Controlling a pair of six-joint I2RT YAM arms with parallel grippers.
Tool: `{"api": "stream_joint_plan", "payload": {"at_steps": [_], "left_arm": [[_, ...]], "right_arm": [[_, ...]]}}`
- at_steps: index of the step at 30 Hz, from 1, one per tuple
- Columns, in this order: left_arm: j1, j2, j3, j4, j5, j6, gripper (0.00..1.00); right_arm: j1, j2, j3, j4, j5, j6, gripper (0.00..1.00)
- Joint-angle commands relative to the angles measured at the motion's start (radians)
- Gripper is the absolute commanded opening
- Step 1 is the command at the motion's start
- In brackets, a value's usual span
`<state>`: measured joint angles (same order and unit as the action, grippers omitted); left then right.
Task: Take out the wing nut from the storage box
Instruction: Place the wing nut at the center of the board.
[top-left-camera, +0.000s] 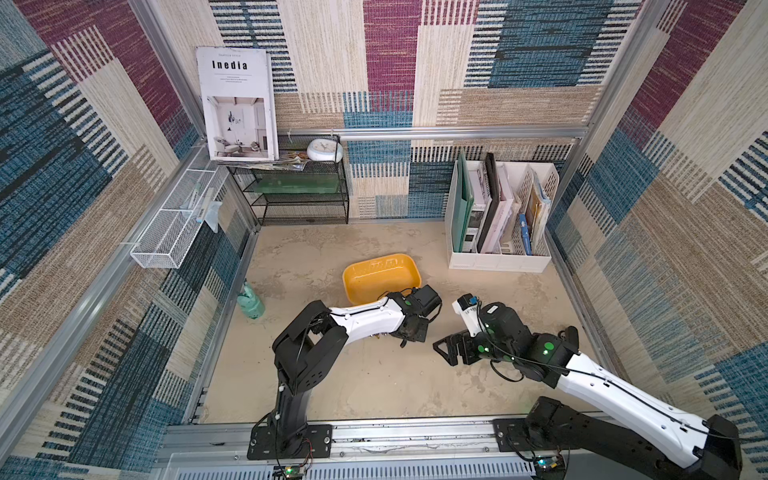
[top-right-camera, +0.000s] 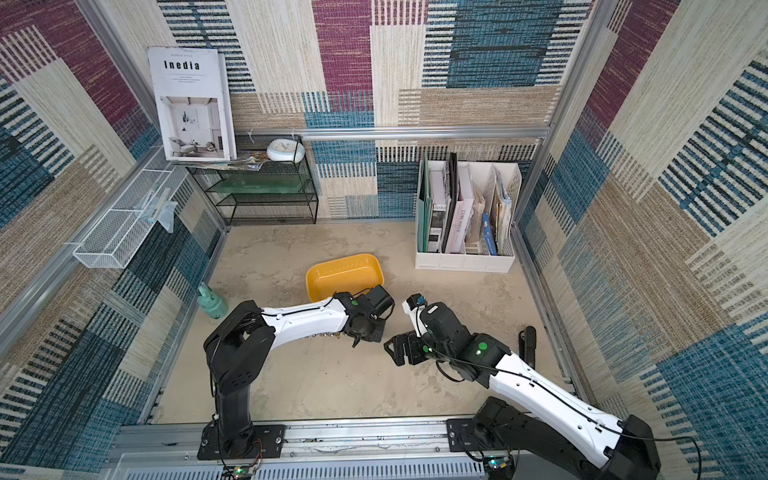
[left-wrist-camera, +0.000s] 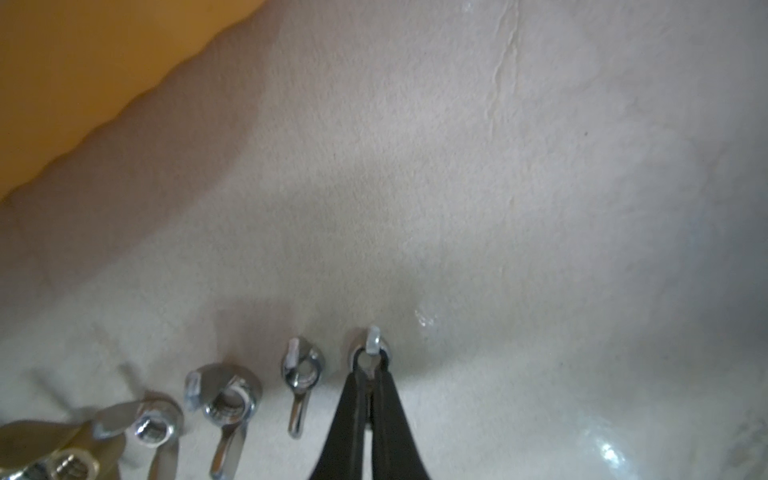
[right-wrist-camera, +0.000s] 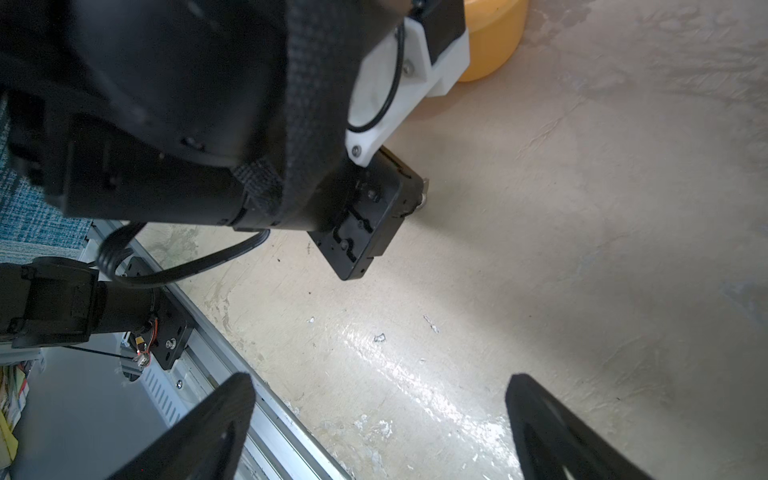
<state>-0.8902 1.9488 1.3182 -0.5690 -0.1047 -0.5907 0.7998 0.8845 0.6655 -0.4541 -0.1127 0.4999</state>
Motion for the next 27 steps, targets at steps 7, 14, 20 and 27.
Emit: {"api": "stream_joint_plan", "payload": {"at_steps": [7, 14, 20, 27], "left_arm": [[-0.001, -0.017, 0.009, 0.005, 0.002, 0.003, 0.27], [-0.001, -0.068, 0.051, -0.034, -0.004, 0.004, 0.31], [0.029, -0.141, 0.097, -0.083, -0.033, 0.023, 0.4], [0.095, -0.254, 0.103, -0.109, -0.06, 0.034, 0.85]], "right_arm": [[0.002, -0.016, -0.001, 0.005, 0.009, 0.003, 0.99], [0.001, -0.045, -0.006, 0.003, 0.032, 0.014, 0.99], [0.001, -0.069, -0.016, 0.029, 0.073, 0.034, 0.99], [0.002, -0.038, -0.001, 0.039, 0.258, 0.067, 0.99]]}}
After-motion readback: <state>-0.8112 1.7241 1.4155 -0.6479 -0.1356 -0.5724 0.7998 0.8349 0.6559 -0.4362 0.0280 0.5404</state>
